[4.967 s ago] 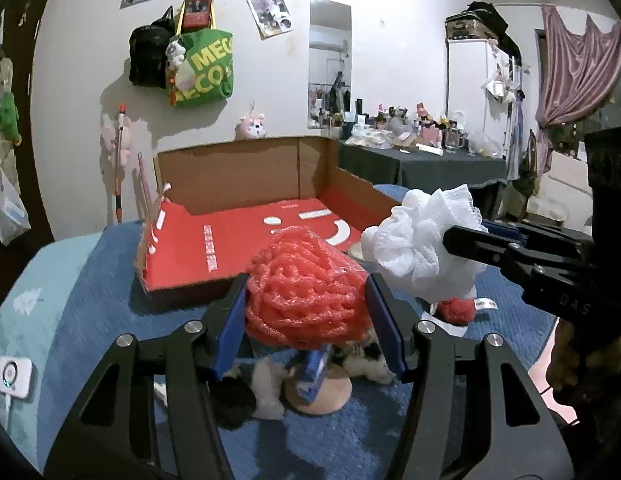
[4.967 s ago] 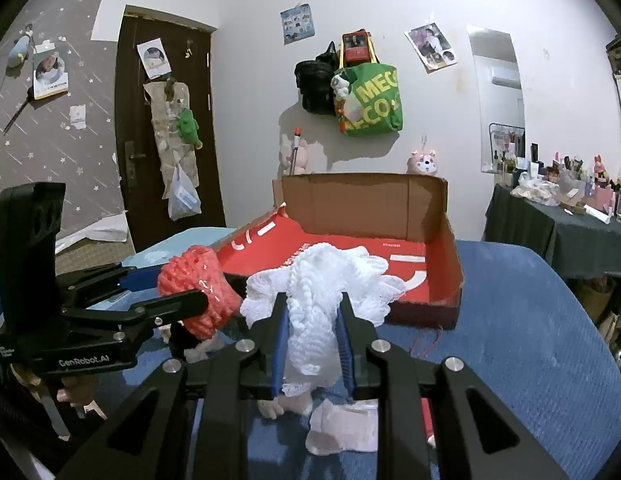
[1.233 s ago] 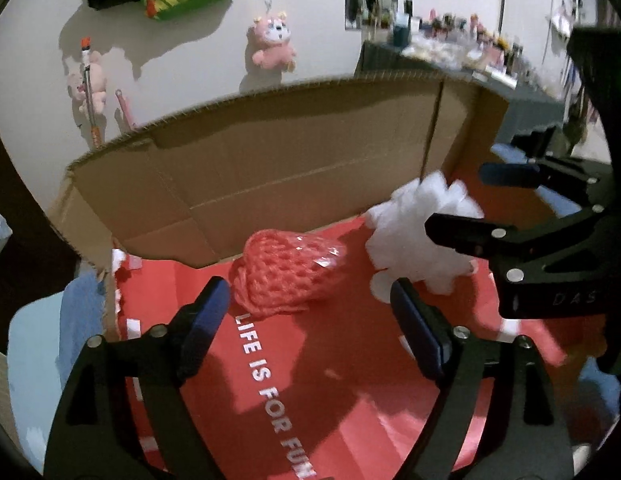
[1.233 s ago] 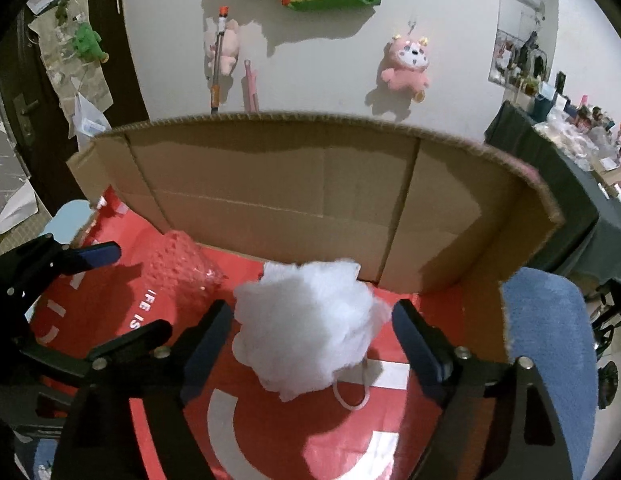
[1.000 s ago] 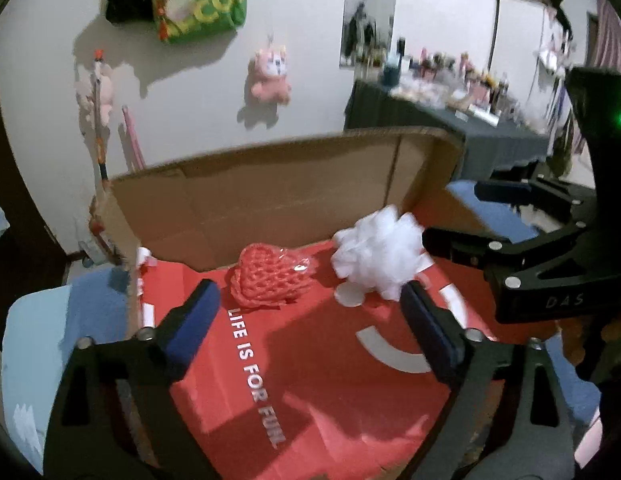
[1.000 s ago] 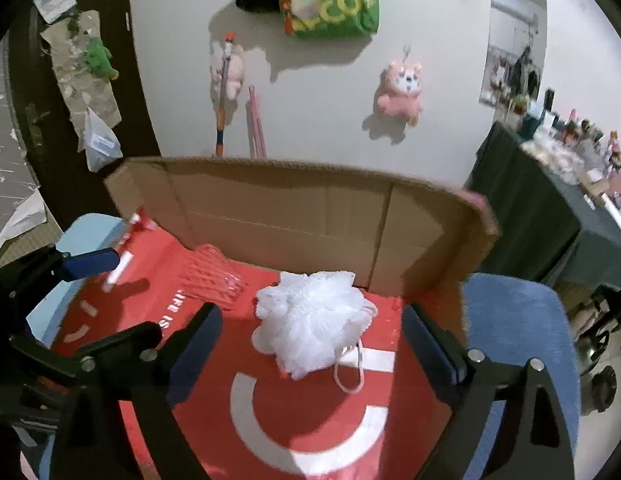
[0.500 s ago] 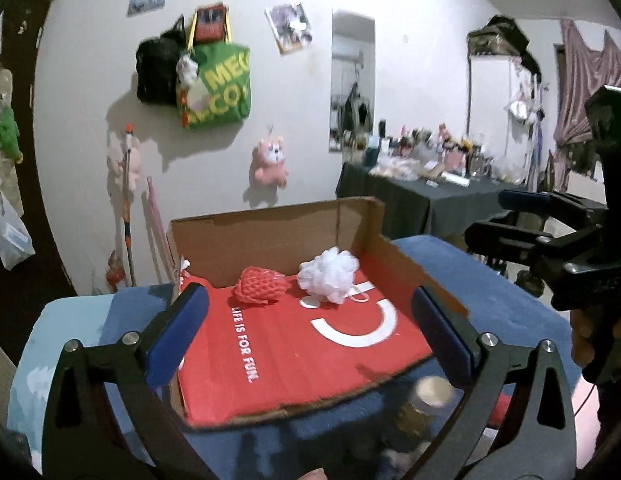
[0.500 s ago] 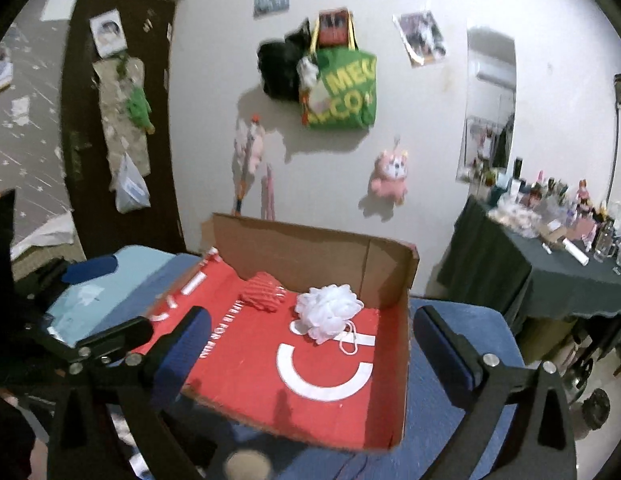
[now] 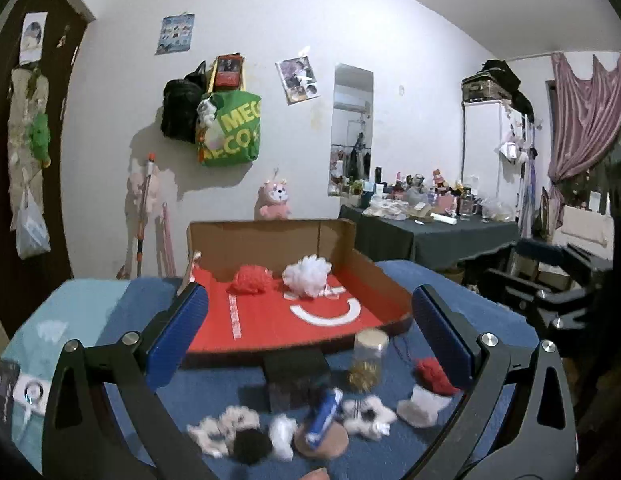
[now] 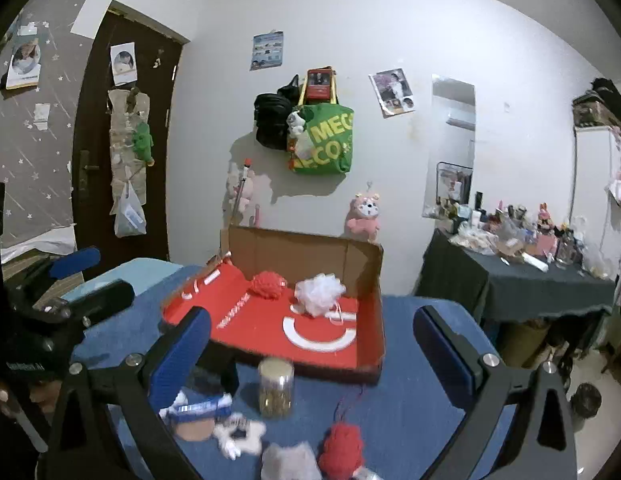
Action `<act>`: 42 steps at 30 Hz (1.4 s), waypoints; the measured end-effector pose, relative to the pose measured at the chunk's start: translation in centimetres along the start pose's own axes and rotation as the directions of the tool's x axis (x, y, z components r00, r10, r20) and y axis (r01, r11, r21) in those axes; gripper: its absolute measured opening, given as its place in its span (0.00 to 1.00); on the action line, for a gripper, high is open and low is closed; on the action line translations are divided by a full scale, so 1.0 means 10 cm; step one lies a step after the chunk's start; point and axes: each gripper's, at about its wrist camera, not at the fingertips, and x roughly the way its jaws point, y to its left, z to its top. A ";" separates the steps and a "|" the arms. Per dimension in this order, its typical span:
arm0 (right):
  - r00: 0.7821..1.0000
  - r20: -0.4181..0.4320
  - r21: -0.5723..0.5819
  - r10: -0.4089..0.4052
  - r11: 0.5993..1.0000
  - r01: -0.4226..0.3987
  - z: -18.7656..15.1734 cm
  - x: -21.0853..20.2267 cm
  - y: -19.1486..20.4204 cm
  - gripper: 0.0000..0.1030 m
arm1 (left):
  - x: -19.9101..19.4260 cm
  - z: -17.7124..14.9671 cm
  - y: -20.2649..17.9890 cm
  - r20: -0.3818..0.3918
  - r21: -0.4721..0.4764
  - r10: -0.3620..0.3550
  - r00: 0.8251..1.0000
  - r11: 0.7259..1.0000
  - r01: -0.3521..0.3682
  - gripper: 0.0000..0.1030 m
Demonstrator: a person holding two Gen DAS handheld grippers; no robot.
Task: Organize soft objects
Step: 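Withdraw both tools from the box back toward the remaining pile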
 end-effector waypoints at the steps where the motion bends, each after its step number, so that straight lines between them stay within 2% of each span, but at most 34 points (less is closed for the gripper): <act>1: 1.000 -0.004 0.009 -0.009 1.000 0.009 -0.08 -0.03 0.01 1.00 | -0.04 -0.06 -0.01 -0.003 -0.006 0.003 1.000 1.000 -0.004 1.00; 4: 0.999 -0.008 0.028 -0.044 0.999 0.044 -0.33 -0.10 0.03 1.00 | -0.10 -0.26 -0.03 -0.014 -0.010 0.038 0.999 0.999 -0.038 1.00; 8: 0.997 -0.016 0.049 -0.074 0.996 0.075 -0.59 -0.14 0.04 1.00 | -0.14 -0.47 -0.04 -0.035 -0.009 0.044 0.998 0.999 -0.045 1.00; 14: 0.996 -0.048 0.078 -0.077 0.994 0.081 -0.93 -0.08 0.05 1.00 | -0.16 -0.80 -0.03 -0.078 -0.005 0.083 0.993 0.997 -0.083 1.00; 17: 0.993 -0.086 0.073 -0.081 0.993 0.087 -1.12 0.04 0.07 1.00 | -0.08 -0.95 0.01 -0.122 -0.014 0.102 0.987 0.994 -0.104 1.00; 22: 0.984 -0.171 0.129 -0.053 0.989 0.076 -1.36 0.24 0.02 1.00 | 0.07 -1.16 0.06 -0.193 -0.020 0.114 0.975 0.993 -0.120 1.00; 29: 0.974 -0.223 0.134 -0.051 0.988 0.082 -1.50 0.36 -0.01 1.00 | 0.15 -1.31 0.17 -0.250 -0.029 0.123 0.960 0.990 -0.135 1.00; 36: 0.965 -0.257 0.143 -0.053 0.985 0.093 -1.52 0.46 -0.11 1.00 | 0.22 -1.25 0.39 -0.280 -0.026 0.154 0.947 0.985 -0.168 1.00; 42: 0.958 -0.280 0.157 -0.051 0.983 0.098 -1.48 0.57 -0.26 1.00 | 0.34 -1.20 0.54 -0.328 -0.021 0.140 0.934 0.988 -0.155 1.00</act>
